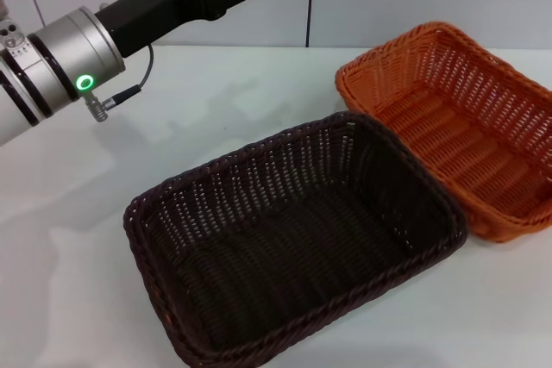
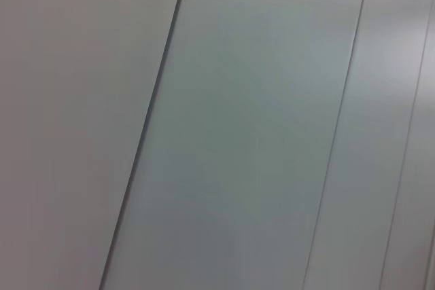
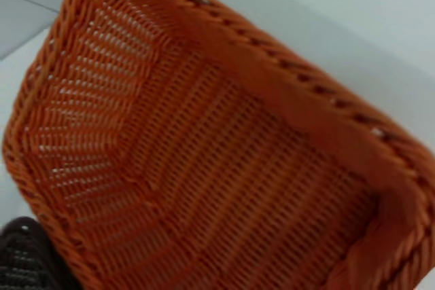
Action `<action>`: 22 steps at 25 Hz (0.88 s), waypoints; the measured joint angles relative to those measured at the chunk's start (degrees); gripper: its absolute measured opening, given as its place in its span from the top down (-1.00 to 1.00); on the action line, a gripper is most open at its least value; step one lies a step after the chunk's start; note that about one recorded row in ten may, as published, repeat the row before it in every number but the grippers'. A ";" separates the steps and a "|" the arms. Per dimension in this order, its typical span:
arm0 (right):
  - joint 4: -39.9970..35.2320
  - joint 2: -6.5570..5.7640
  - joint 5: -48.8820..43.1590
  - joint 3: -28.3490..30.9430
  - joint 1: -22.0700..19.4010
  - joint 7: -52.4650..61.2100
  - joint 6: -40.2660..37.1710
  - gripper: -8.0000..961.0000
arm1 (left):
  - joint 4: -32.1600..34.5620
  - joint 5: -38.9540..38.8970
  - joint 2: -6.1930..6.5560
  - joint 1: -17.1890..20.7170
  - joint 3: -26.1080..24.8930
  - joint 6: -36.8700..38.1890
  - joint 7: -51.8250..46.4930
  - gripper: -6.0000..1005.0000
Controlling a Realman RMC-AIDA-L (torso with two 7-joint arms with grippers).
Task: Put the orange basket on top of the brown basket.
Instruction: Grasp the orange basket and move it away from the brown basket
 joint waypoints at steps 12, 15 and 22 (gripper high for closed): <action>4.97 1.45 3.20 -0.62 -0.45 -1.33 8.20 -0.09 | 1.14 0.27 0.00 -1.40 0.00 1.86 0.12 -0.71; 5.36 1.90 4.54 -0.49 -0.74 -3.18 9.49 -0.08 | 1.14 0.34 0.02 -1.60 0.00 2.21 0.13 -0.71; 4.54 2.25 7.50 -0.17 -1.81 -5.33 10.40 -0.06 | 1.65 0.35 -0.04 -2.12 0.32 3.12 0.73 -0.71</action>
